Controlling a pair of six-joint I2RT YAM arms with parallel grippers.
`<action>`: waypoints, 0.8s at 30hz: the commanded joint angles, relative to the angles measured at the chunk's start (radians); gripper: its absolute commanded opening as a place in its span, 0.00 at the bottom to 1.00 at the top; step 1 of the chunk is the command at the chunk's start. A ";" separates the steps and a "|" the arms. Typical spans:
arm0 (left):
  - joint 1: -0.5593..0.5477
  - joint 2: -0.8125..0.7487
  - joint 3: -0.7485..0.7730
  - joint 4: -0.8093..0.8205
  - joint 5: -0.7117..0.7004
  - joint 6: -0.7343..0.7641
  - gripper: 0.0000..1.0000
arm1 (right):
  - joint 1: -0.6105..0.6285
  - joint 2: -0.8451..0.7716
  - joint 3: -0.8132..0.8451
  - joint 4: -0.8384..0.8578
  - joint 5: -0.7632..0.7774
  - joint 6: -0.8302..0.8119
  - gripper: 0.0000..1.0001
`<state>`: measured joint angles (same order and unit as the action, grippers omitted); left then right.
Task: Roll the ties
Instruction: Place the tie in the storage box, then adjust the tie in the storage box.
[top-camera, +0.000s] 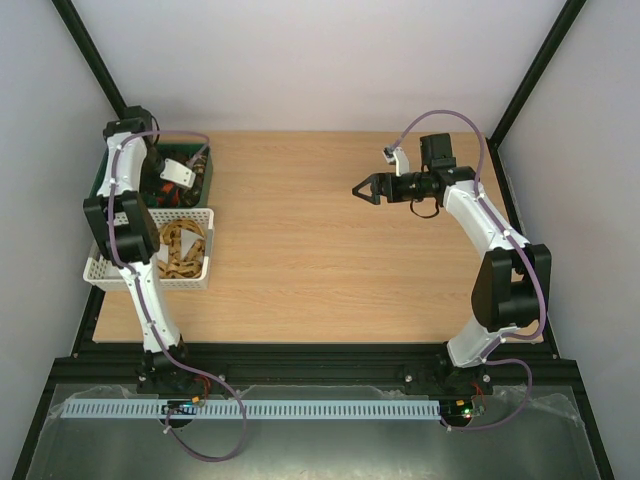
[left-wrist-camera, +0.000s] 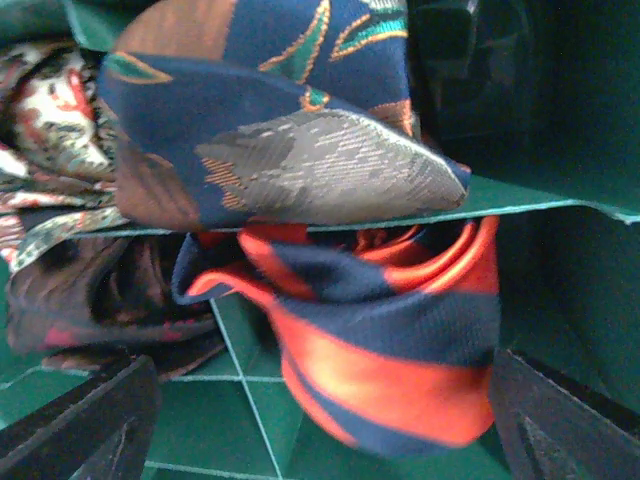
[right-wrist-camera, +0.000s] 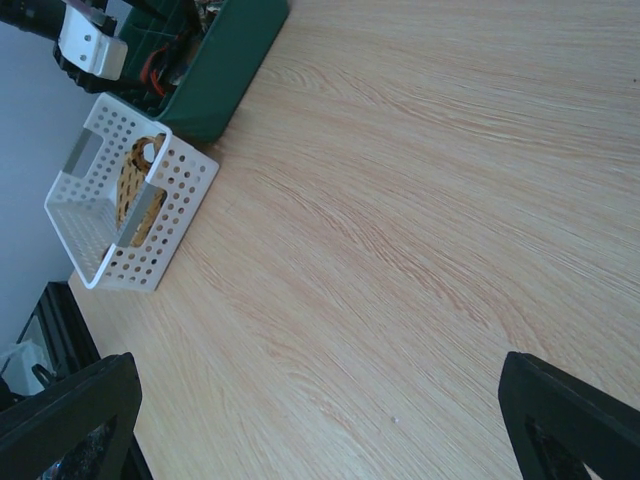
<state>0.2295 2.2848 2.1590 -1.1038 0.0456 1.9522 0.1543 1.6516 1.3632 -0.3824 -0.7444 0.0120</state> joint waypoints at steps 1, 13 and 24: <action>0.002 -0.064 -0.004 -0.048 0.030 0.024 0.93 | -0.006 0.009 -0.011 0.006 -0.044 0.013 0.99; -0.011 0.000 -0.033 -0.070 0.014 -0.009 0.75 | -0.006 0.007 -0.015 -0.001 -0.040 0.011 0.99; -0.018 0.111 -0.050 -0.078 -0.056 -0.038 0.73 | -0.007 0.034 0.010 -0.043 -0.022 -0.014 0.99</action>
<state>0.2161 2.3482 2.1250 -1.1320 0.0280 1.9148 0.1543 1.6588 1.3582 -0.3805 -0.7589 0.0147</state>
